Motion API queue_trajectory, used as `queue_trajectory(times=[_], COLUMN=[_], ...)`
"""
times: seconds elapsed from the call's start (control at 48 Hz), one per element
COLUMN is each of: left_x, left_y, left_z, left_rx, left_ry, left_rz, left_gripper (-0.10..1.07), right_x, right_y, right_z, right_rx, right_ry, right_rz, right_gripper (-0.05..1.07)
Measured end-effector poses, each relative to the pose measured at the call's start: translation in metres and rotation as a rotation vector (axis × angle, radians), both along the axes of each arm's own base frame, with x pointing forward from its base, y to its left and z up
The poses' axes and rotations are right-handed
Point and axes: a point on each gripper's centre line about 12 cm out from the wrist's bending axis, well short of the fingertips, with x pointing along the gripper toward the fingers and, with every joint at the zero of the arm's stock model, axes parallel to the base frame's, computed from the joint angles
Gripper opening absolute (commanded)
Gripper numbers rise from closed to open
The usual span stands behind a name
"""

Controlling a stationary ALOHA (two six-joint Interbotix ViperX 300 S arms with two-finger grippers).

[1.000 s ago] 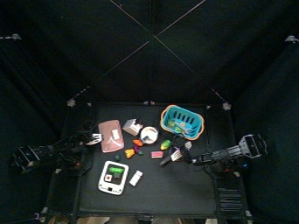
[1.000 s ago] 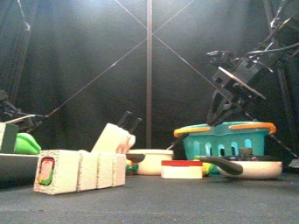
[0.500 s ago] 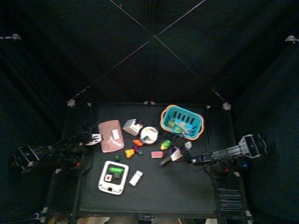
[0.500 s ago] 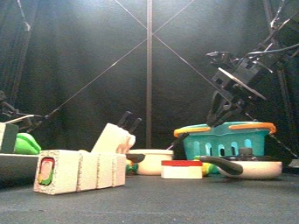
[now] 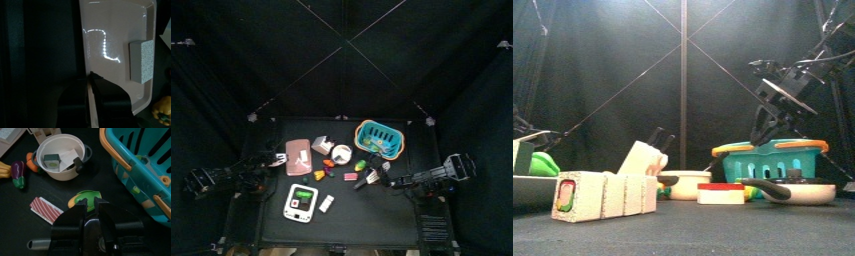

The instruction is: Grab pink plate

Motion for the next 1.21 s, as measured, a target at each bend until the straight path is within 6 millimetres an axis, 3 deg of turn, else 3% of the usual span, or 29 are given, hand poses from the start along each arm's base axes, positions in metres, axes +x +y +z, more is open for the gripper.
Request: queue_trajectory(times=[0.458, 0.75, 1.208], left_x=[-0.001, -0.007, -0.009], left_y=[-0.005, -0.005, -0.005], left_z=[0.016, 0.015, 0.021], left_rx=[0.009, 0.001, 0.044], left_ry=[-0.050, -0.046, -0.085], left_rz=[0.008, 0.038, 0.053], left_gripper=[0.36, 0.30, 0.30], right_x=[0.000, 0.000, 0.000], right_y=[0.000, 0.000, 0.000], right_z=[0.000, -0.001, -0.003], right_rx=[0.001, 0.001, 0.000], right_ry=[0.000, 0.002, 0.011], right_rz=[-0.001, -0.001, -0.003], right_gripper=[0.62, 0.62, 0.62])
